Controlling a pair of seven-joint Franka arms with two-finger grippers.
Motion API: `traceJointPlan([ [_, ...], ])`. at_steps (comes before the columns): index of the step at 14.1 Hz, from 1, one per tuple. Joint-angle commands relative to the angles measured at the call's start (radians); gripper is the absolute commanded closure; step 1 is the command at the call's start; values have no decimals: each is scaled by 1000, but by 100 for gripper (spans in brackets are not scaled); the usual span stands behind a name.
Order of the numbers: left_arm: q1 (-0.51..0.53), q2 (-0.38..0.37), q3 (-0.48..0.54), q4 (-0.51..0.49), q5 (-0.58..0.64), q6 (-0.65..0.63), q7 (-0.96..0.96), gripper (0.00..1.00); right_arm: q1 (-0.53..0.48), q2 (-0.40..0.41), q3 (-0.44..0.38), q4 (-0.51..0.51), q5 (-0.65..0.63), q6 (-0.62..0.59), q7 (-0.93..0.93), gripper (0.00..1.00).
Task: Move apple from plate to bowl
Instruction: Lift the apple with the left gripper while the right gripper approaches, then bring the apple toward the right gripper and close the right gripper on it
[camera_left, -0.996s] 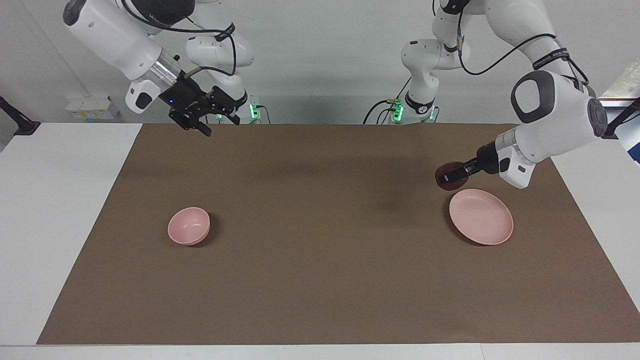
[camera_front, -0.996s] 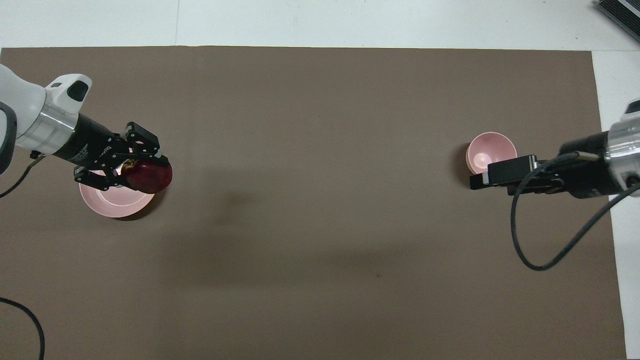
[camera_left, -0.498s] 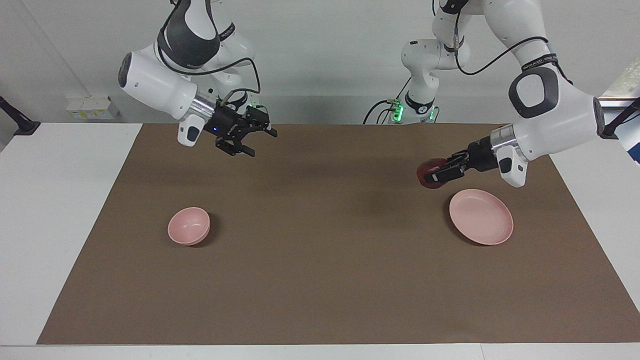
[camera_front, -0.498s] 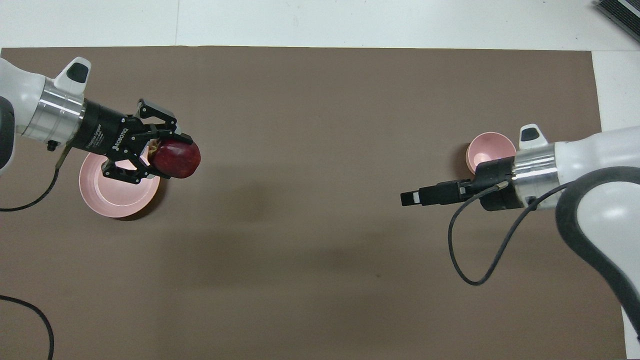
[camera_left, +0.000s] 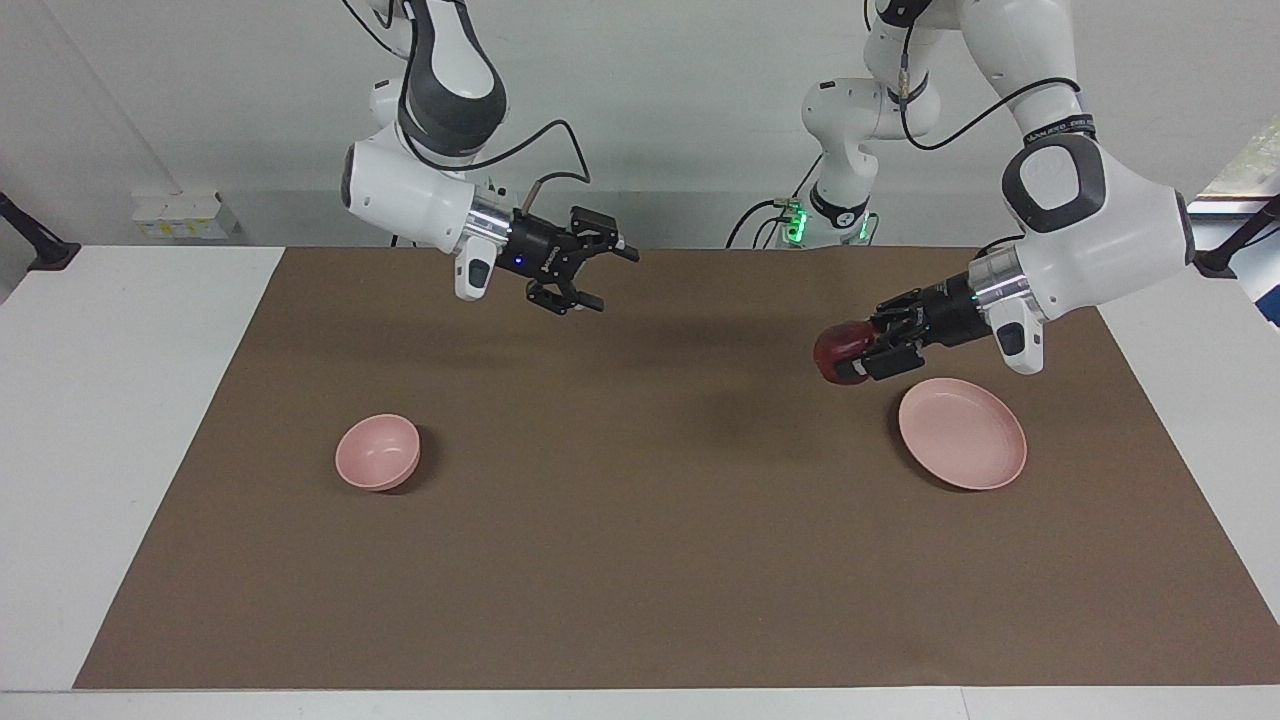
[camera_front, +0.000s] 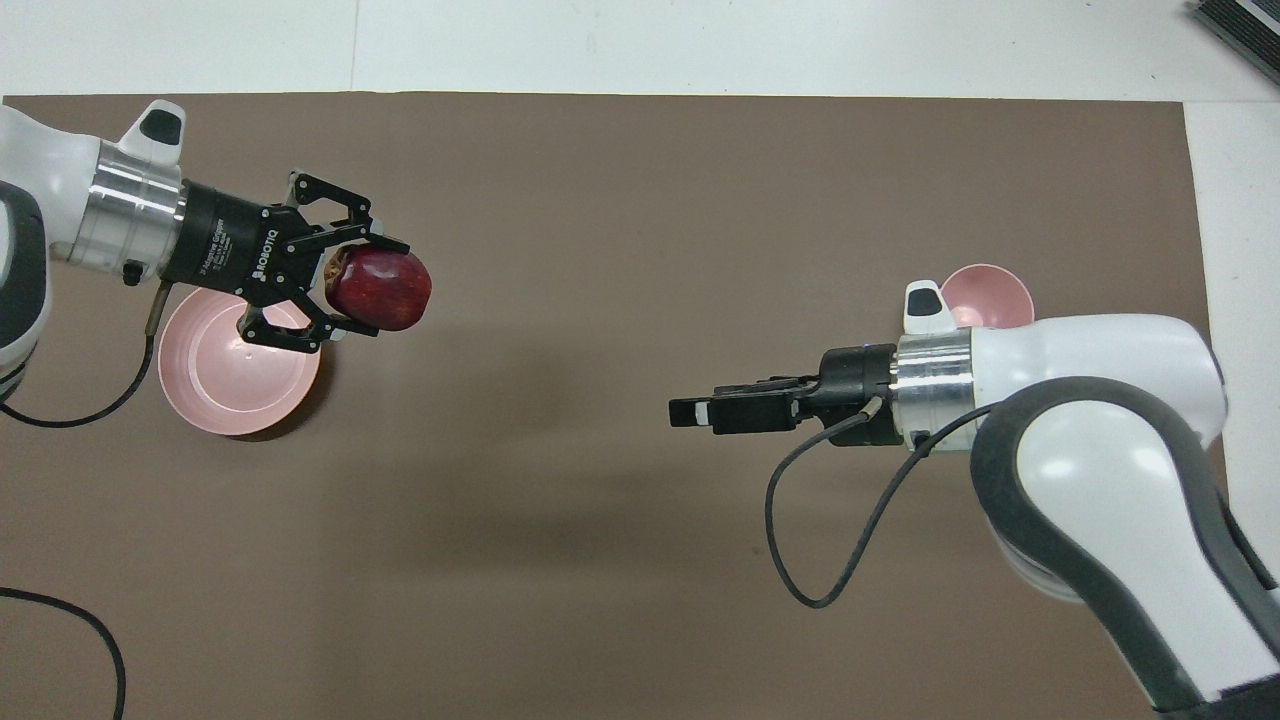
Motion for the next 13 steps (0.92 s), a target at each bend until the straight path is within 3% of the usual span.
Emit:
traceJointPlan([
  [1, 12, -10, 0, -13, -46, -26, -35, 100, 1, 62, -3, -23, 205, 23, -247, 0],
  [6, 13, -50, -9, -84, -231, -52, -40, 100, 72, 110, -3, -17, 490, 33, -381, 0],
  [9, -23, -68, -15, -116, -270, -58, -40, 100, 140, 117, -3, -12, 675, 77, -411, 0],
  [11, -26, -76, -15, -185, -400, -49, -40, 100, 174, 117, -3, -8, 720, 114, -419, 0],
  [13, -29, -80, -16, -200, -434, -47, -38, 100, 177, 114, -3, -3, 764, 121, -419, 0],
])
